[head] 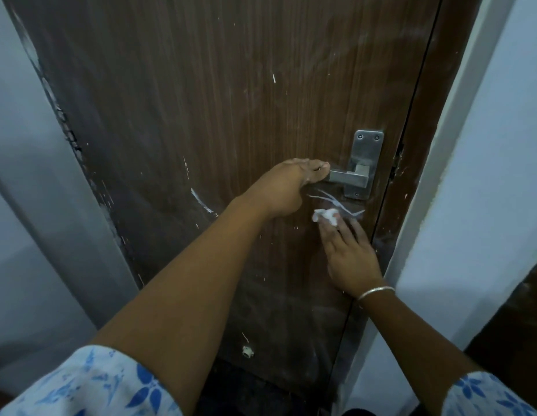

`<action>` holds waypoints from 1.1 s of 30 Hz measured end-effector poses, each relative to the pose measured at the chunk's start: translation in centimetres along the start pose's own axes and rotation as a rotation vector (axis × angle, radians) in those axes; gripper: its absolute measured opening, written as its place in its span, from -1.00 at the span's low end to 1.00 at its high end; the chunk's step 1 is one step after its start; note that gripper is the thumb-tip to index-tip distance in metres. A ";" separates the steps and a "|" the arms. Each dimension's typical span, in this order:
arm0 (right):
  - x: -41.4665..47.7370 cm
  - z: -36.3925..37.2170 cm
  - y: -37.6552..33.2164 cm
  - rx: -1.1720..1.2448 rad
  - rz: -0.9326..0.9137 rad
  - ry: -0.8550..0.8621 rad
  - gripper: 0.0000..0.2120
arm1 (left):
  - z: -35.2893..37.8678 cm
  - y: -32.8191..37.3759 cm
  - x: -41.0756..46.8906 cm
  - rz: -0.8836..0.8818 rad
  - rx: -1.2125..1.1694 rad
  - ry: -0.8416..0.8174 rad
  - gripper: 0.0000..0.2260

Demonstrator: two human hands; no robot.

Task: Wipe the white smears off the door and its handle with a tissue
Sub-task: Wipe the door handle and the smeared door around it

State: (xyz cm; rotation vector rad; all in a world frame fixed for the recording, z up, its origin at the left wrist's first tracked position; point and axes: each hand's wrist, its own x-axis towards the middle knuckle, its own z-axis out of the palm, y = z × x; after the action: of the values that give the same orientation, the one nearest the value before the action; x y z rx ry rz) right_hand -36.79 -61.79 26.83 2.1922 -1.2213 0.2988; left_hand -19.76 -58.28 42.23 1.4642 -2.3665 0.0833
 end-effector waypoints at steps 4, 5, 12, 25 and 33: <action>-1.3 0.4 0.7 0.119 0.270 -0.010 -0.18 | -0.1 0.2 0.0 -0.005 -0.004 -0.003 -0.39; -1.1 0.3 0.3 0.141 0.299 -0.016 -0.17 | -0.1 0.2 0.0 -0.008 -0.003 -0.001 -0.39; 0.2 0.0 -1.7 0.102 0.105 -0.067 -0.28 | 0.4 0.0 0.0 -0.019 0.016 -0.016 -0.34; 1.1 -1.0 -1.9 0.423 0.552 0.069 -0.12 | 1.0 -0.7 0.2 -0.001 0.000 -0.001 -0.32; 0.2 -0.7 -1.6 0.406 0.560 0.066 -0.12 | 1.1 -0.5 0.1 -0.007 0.000 0.006 -0.29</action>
State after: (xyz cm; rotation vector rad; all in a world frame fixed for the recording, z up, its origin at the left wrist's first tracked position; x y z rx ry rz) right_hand -35.28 -60.86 26.86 2.0876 -1.8516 0.9059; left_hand -19.63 -58.86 41.20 1.4704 -2.3559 0.0859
